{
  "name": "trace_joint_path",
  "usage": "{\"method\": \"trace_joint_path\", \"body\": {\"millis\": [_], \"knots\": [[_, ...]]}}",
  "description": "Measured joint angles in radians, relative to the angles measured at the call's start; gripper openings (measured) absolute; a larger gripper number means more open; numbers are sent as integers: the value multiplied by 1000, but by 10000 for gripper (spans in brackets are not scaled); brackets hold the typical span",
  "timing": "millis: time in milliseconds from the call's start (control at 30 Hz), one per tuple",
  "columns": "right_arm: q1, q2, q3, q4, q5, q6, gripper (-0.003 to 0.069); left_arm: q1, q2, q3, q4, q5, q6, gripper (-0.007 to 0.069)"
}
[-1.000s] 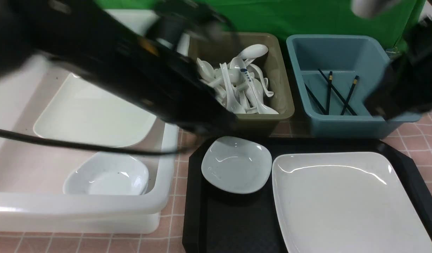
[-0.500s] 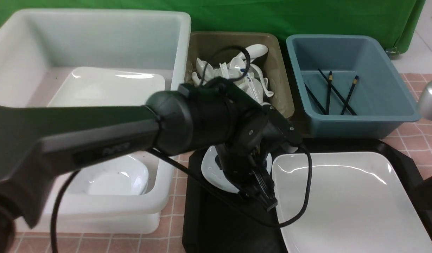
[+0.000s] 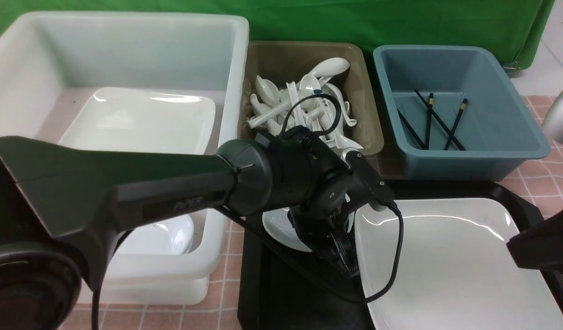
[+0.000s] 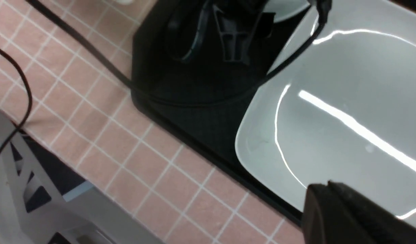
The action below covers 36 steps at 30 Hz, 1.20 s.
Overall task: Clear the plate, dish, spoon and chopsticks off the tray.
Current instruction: Use the left arm to grab a small plate from the dinner plate, then use the left arm to put the small plate into the large storage box on the left
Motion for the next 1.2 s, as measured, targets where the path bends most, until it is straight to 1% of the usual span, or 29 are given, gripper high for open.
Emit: {"method": "trace_joint_path", "body": {"millis": [33,67,133,167,233,267,400,433,567,700,767,800,833,867,900,967,1000,1033,1067,1100,1133,1200], "knots": [[0,0,0,0,-1,-2,30,0,0,0,0,1,0,232],[0,0,0,4,-7,-5,30,-1,-1,-4,14,-2,7,162],[0,0,0,4,-18,-6,30,-3,-19,-14,22,4,8,101],[0,0,0,5,-22,-6,30,-3,-30,-15,24,15,9,87],[0,0,-4,6,-24,-6,30,-3,-39,-19,24,32,9,76],[0,0,-25,10,-23,-6,30,-2,-55,-28,23,63,7,57],[0,0,-92,40,-9,-7,30,-2,-108,-61,-7,143,-9,29],[0,0,-129,58,-9,-7,30,-1,-147,-83,-23,184,-20,18],[0,1,-206,103,-10,-10,30,-1,-257,-151,-40,223,-27,13],[0,28,-283,169,-10,-66,30,18,-393,-217,-2,253,-49,13],[0,64,-333,207,1,-86,30,59,-463,-229,6,271,-61,13],[1,94,-365,226,12,-90,30,96,-495,-230,9,280,-75,13],[3,99,-370,231,14,-92,30,103,-507,-230,10,284,-80,13],[14,152,-422,240,33,-96,30,174,-548,-225,14,306,-104,13],[25,171,-440,243,40,-97,30,200,-565,-220,15,319,-120,13],[66,252,-512,243,63,-98,30,304,-602,-176,4,352,-137,13],[89,279,-536,241,71,-98,30,336,-614,-152,-5,357,-142,13],[89,286,-542,239,72,-98,30,343,-614,-146,-7,359,-142,13],[138,346,-595,218,72,-94,30,402,-624,-79,-28,359,-149,13],[157,372,-617,197,72,-89,30,425,-624,-46,-36,356,-150,13],[162,385,-628,192,72,-87,30,429,-624,-29,-39,355,-151,13],[215,459,-687,127,75,-60,30,458,-616,89,-47,317,-179,13]]}}
